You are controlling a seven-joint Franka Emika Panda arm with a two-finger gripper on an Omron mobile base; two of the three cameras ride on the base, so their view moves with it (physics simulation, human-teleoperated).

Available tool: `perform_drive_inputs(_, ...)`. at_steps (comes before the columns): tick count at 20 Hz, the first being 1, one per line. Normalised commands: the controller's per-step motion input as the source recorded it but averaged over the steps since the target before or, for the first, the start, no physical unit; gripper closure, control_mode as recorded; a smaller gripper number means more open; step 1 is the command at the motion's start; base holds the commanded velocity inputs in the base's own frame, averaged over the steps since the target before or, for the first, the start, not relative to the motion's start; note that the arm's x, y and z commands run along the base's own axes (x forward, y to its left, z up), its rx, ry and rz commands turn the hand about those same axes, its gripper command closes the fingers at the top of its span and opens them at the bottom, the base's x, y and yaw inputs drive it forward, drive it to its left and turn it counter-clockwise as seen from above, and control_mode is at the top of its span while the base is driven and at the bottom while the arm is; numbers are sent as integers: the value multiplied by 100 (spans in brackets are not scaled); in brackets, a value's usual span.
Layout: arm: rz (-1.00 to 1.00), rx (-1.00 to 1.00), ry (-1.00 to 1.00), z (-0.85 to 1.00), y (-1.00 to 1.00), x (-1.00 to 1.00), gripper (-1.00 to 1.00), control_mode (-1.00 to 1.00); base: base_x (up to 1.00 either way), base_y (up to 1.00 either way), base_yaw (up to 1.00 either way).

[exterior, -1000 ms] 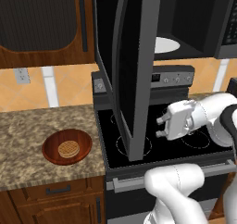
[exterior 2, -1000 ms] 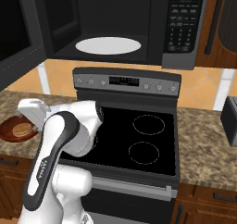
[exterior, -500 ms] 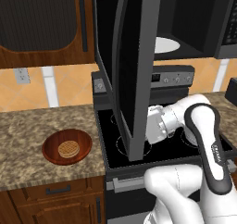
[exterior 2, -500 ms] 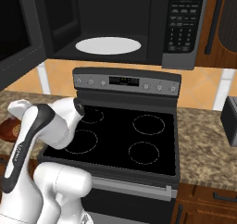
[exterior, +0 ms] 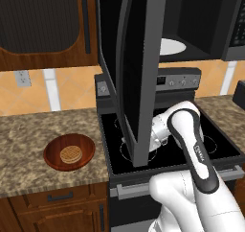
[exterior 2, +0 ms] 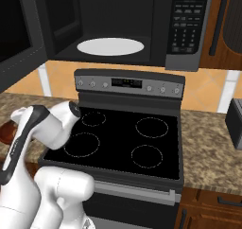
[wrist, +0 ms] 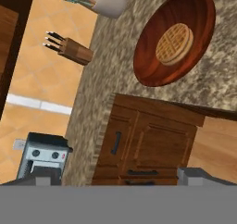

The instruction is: Open the microwave, place the bowl with waffle inside the microwave, then close the microwave door and turn it on.

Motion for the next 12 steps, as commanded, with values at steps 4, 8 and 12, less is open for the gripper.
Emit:
perform_drive_inputs(4, 0, 0, 0, -31, 16, 33, -100, -100, 0, 0, 0)
perform_drive_inputs(8, 0, -2, 0, -32, 31, 33, -100, -100, 0, 0, 0)
perform_drive_inputs(12, 0, -5, 0, -29, 48, 32, -100, -100, 0, 0, 0)
